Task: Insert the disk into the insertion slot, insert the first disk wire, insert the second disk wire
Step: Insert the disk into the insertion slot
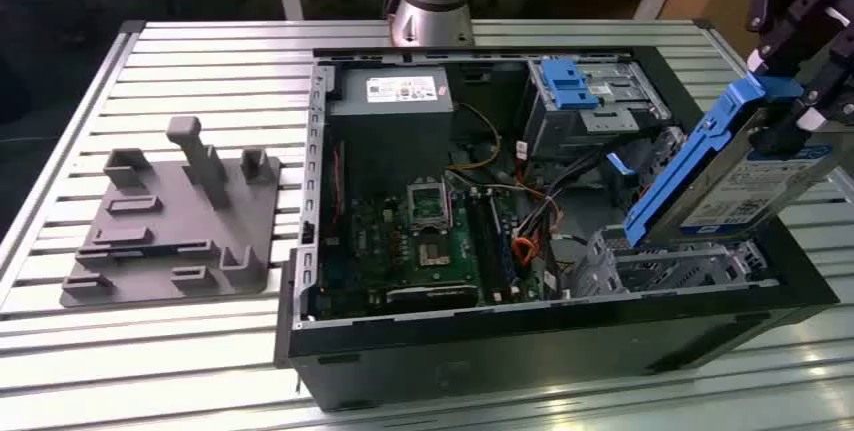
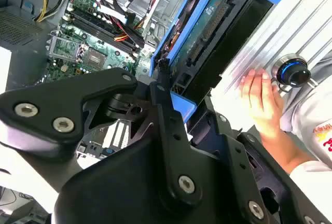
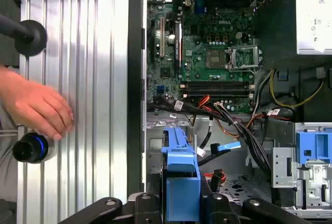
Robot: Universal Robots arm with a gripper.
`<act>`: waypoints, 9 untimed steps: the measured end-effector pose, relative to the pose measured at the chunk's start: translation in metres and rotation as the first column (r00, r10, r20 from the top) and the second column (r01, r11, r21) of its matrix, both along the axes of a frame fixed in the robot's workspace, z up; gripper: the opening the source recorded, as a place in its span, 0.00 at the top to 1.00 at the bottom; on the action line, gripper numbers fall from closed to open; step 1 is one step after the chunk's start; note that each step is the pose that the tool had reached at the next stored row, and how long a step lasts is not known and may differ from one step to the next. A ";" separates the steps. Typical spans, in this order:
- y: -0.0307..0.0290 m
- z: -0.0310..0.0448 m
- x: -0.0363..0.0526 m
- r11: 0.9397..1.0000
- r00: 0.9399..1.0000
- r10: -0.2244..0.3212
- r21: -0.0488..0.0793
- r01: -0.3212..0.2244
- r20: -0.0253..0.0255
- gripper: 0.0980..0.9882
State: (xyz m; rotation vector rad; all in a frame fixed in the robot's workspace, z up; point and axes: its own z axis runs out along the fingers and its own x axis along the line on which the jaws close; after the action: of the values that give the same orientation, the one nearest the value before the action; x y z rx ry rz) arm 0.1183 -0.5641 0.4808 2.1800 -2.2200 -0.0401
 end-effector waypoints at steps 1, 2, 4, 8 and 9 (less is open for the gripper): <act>0.0000 0.0000 0.0000 1.000 1.000 0.000 0.000 0.000 0.000 0.70; 0.0000 0.0000 0.0000 1.000 1.000 0.000 0.000 0.000 0.000 0.70; 0.0000 0.0000 0.0000 1.000 1.000 0.000 0.000 0.000 0.000 0.70; 0.0000 0.0000 0.0000 1.000 1.000 0.000 0.000 0.000 0.000 0.70; 0.0000 0.0000 0.0000 1.000 1.000 0.000 0.000 0.000 0.000 0.70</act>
State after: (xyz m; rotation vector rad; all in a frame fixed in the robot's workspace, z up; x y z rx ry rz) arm 0.1183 -0.5641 0.4808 2.1800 -2.2200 -0.0401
